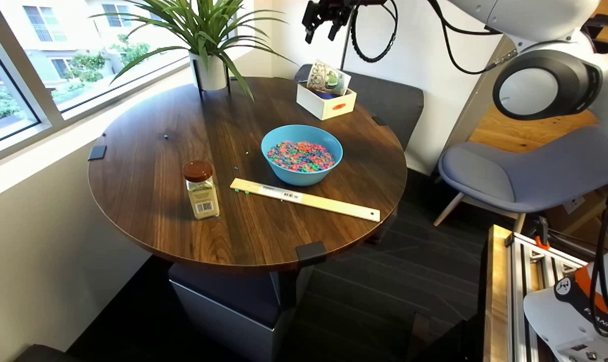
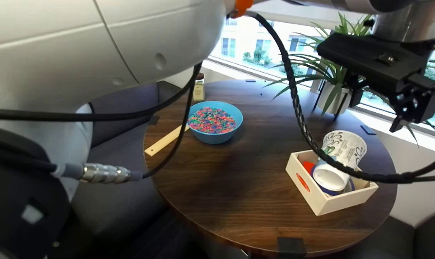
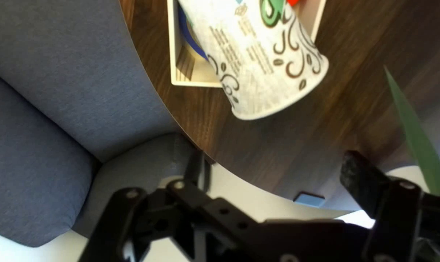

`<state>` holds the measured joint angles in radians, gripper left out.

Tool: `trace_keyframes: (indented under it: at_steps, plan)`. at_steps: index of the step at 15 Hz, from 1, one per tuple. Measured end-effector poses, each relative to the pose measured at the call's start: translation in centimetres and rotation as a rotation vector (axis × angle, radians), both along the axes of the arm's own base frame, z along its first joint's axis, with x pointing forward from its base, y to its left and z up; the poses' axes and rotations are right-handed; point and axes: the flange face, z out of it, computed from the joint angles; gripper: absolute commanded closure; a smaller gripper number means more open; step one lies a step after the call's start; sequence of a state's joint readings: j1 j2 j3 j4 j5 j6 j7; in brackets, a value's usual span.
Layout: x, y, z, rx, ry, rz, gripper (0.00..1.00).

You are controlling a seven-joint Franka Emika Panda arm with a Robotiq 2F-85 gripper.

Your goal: Lift the cup from the table and put it in the box

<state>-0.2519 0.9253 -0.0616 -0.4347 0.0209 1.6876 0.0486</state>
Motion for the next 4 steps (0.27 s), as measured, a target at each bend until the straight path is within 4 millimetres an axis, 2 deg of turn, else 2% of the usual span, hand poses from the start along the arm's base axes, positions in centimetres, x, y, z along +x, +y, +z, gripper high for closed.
trace_keyframes:
  at_steps: [4]
  plan:
    - [-1.7,0.9,6.3,0.039,-0.106,0.027,0.01]
